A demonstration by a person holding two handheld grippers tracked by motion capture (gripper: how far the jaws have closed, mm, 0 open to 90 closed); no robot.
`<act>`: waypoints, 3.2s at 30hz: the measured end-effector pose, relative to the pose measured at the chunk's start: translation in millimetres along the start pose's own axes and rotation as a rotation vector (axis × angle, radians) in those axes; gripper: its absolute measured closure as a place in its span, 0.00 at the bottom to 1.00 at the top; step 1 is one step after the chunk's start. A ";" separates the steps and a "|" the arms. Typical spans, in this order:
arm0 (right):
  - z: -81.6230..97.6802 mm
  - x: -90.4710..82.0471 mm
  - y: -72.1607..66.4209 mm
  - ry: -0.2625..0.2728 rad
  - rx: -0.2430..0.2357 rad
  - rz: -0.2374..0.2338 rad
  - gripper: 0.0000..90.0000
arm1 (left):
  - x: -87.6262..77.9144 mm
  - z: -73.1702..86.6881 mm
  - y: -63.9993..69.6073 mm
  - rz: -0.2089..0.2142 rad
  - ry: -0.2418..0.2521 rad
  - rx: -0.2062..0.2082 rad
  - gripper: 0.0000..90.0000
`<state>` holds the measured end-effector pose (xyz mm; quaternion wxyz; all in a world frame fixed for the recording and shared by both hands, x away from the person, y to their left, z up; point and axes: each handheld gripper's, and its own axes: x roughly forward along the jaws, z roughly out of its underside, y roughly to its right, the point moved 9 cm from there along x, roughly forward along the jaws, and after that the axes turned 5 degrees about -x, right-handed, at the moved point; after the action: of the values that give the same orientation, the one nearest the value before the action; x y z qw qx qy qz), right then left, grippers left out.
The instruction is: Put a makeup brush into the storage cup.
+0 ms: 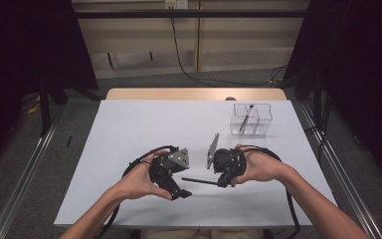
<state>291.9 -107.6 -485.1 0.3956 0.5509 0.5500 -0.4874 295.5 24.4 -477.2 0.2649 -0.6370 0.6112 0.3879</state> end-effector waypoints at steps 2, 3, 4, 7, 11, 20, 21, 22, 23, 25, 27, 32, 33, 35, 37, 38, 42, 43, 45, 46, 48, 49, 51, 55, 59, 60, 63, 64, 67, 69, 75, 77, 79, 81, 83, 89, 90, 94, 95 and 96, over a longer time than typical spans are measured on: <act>-0.7 0.3 -0.1 0.003 -0.012 -0.003 0.94 | 0.4 0.3 0.3 0.016 -0.001 -0.007 0.27; -1.0 0.5 -1.1 0.001 -0.005 0.000 0.94 | 0.7 1.1 0.0 0.028 -0.007 -0.011 0.32; -1.6 1.3 -1.6 0.005 -0.016 -0.002 0.94 | 1.6 1.6 -1.3 0.024 -0.007 -0.012 0.38; -3.5 2.8 -3.1 0.001 -0.030 -0.004 0.94 | 4.5 4.2 -2.8 0.050 -0.028 -0.016 0.51; -5.0 4.4 -3.9 -0.002 -0.039 -0.003 0.94 | 7.9 5.1 -0.9 0.084 -0.045 -0.018 0.64; -5.7 4.4 -5.1 0.010 -0.054 0.005 0.94 | 11.6 3.5 -2.9 0.099 -0.044 -0.011 0.75; -6.0 4.6 -5.7 0.010 -0.054 0.003 0.94 | 11.9 2.9 -2.5 0.097 -0.037 -0.008 0.78; -6.6 4.6 -5.9 0.013 -0.052 0.003 0.94 | 11.9 3.3 -1.3 0.108 -0.041 -0.006 0.80; -7.3 4.6 -5.4 0.018 -0.048 0.007 0.94 | 12.4 3.9 -1.7 0.103 -0.047 -0.001 0.80; -8.1 5.2 -5.3 0.022 -0.059 0.004 0.94 | 13.1 4.3 -1.0 0.108 -0.049 -0.003 0.81; -8.7 5.5 -5.8 0.023 -0.064 0.002 0.94 | 13.4 4.1 -1.7 0.104 -0.048 0.006 0.83; -8.7 4.3 -6.6 0.025 -0.066 0.010 0.94 | 14.9 5.4 -3.8 0.102 -0.051 -0.003 0.90; -8.5 3.6 -6.0 0.029 -0.068 0.016 0.94 | 15.1 5.7 -3.8 0.105 -0.055 0.000 0.90; -8.2 3.0 -5.7 0.033 -0.071 0.022 0.94 | 15.4 5.2 -2.7 0.107 -0.052 0.002 0.91; -7.9 3.3 -6.5 0.035 -0.075 0.015 0.94 | 16.2 5.3 -1.0 0.112 -0.061 0.009 0.92; -7.7 3.6 -6.6 0.032 -0.077 0.015 0.94 | 16.3 5.7 -0.1 0.118 -0.068 0.012 0.92; -7.9 5.1 -7.0 0.038 -0.082 0.014 0.93 | 15.6 7.2 1.2 0.126 -0.073 0.013 0.93; -8.4 5.4 -6.7 0.046 -0.088 0.015 0.93 | 15.5 7.2 1.0 0.123 -0.069 0.013 0.93; -8.4 5.0 -6.7 0.050 -0.086 0.020 0.93 | 14.6 7.3 0.6 0.123 -0.068 0.019 0.93; -9.2 5.0 -6.0 0.062 -0.098 0.023 0.93 | 14.7 7.2 0.8 0.123 -0.063 0.017 0.93; -9.4 4.3 -5.5 0.075 -0.095 0.030 0.90 | 13.4 7.9 0.5 0.131 -0.070 0.018 0.93; -8.8 4.0 -6.6 0.077 -0.084 0.022 0.88 | 13.5 7.8 0.7 0.133 -0.068 0.019 0.93; -9.0 4.1 -5.3 0.092 -0.080 0.027 0.85 | 13.7 7.6 0.7 0.133 -0.065 0.018 0.93; -8.1 4.0 -4.6 0.116 -0.075 0.027 0.75 | 14.7 6.8 0.6 0.124 -0.059 0.016 0.93; -7.3 1.9 -2.8 0.143 -0.058 0.045 0.63 | 14.0 7.2 2.9 0.139 -0.073 0.011 0.93; -7.6 0.9 -2.9 0.154 -0.062 0.046 0.62 | 13.9 6.3 3.1 0.135 -0.064 0.011 0.93; -7.5 -2.2 -2.2 0.180 -0.047 0.054 0.55 | 11.9 3.9 3.7 0.130 -0.044 0.007 0.93; -6.5 -2.8 -2.6 0.178 -0.032 0.053 0.52 | 11.2 4.2 3.3 0.131 -0.048 0.006 0.93; -6.6 -3.3 -2.0 0.199 -0.021 0.057 0.44 | 10.6 5.5 2.3 0.128 -0.047 -0.001 0.93; -6.8 -3.1 -1.6 0.208 -0.014 0.061 0.38 | 9.4 5.4 3.0 0.130 -0.046 -0.004 0.93; -10.0 -5.0 0.1 0.268 -0.017 0.065 0.28 | 8.1 5.2 2.4 0.127 -0.043 0.000 0.93; -10.7 -7.2 0.6 0.291 -0.014 0.067 0.23 | 7.2 5.2 1.9 0.127 -0.039 -0.001 0.93; -10.8 -9.4 1.8 0.313 0.001 0.077 0.19 | 6.3 4.8 1.8 0.119 -0.028 -0.009 0.93; -9.7 -10.6 2.3 0.327 0.011 0.084 0.16 | 4.9 5.3 1.8 0.122 -0.031 -0.005 0.93; -8.6 -11.2 3.8 0.340 0.025 0.099 0.12 | 4.9 7.0 2.1 0.118 -0.032 -0.017 0.93; -1.9 -12.5 6.7 0.392 0.059 0.108 0.09 | 1.9 12.7 0.6 0.121 -0.030 -0.025 0.93; -1.1 -13.2 6.3 0.403 0.069 0.105 0.09 | 1.4 13.8 -0.1 0.116 -0.027 -0.031 0.93; 2.9 -14.0 6.6 0.408 0.087 0.130 0.05 | -0.4 18.4 -1.8 0.120 -0.019 -0.045 0.93; 3.4 -13.9 6.0 0.413 0.087 0.134 0.04 | -0.5 19.6 -2.2 0.114 -0.018 -0.051 0.93; 3.9 -13.7 5.5 0.418 0.086 0.132 0.03 | -0.5 20.4 -2.4 0.113 -0.019 -0.051 0.93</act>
<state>298.0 -114.9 -473.2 0.2799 0.6913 0.5614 -0.3586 294.5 41.6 -488.5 0.2321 -0.6044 0.6336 0.4235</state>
